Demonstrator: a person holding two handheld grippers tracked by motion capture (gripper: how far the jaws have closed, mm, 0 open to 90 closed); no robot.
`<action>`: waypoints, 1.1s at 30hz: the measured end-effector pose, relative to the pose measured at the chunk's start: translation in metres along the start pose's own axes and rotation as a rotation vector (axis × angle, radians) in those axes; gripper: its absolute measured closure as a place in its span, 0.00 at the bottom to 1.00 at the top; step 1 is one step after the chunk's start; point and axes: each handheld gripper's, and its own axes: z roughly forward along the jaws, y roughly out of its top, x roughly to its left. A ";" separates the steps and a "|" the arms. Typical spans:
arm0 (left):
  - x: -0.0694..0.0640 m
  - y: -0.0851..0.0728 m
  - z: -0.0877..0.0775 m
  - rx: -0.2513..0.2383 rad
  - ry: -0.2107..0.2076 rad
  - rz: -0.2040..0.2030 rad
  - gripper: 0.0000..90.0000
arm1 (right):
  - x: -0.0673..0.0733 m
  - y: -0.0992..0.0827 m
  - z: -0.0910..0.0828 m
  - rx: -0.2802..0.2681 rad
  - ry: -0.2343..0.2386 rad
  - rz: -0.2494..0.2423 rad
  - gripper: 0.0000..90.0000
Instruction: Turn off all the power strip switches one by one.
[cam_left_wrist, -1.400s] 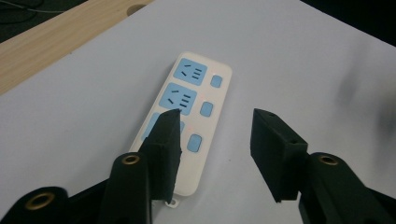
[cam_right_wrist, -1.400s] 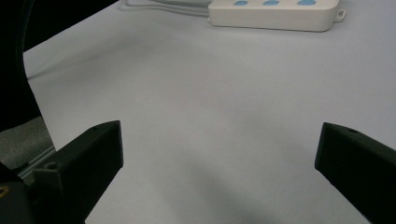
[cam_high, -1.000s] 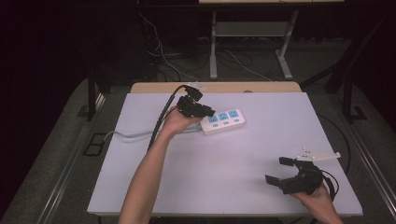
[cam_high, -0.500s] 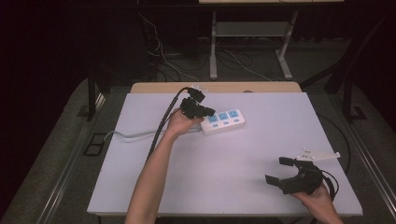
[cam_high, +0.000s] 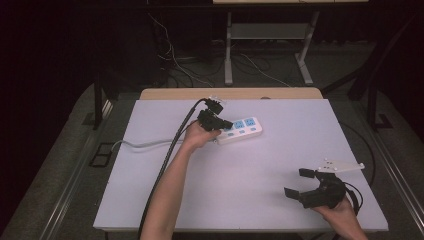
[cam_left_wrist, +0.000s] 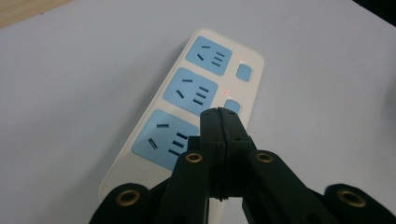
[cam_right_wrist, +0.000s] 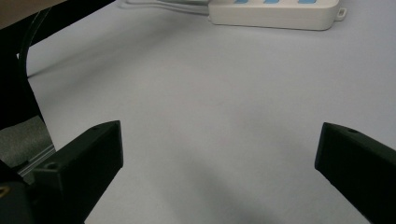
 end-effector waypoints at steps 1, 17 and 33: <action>0.001 -0.001 0.001 0.004 -0.001 0.002 0.99 | 0.000 0.000 0.000 0.000 0.000 0.000 0.01; -0.001 -0.007 0.014 0.047 -0.007 0.008 0.99 | 0.000 0.000 0.001 0.003 0.001 -0.004 0.01; -0.003 -0.007 0.017 0.060 0.009 0.017 0.99 | 0.001 0.000 0.001 0.012 0.002 -0.013 0.01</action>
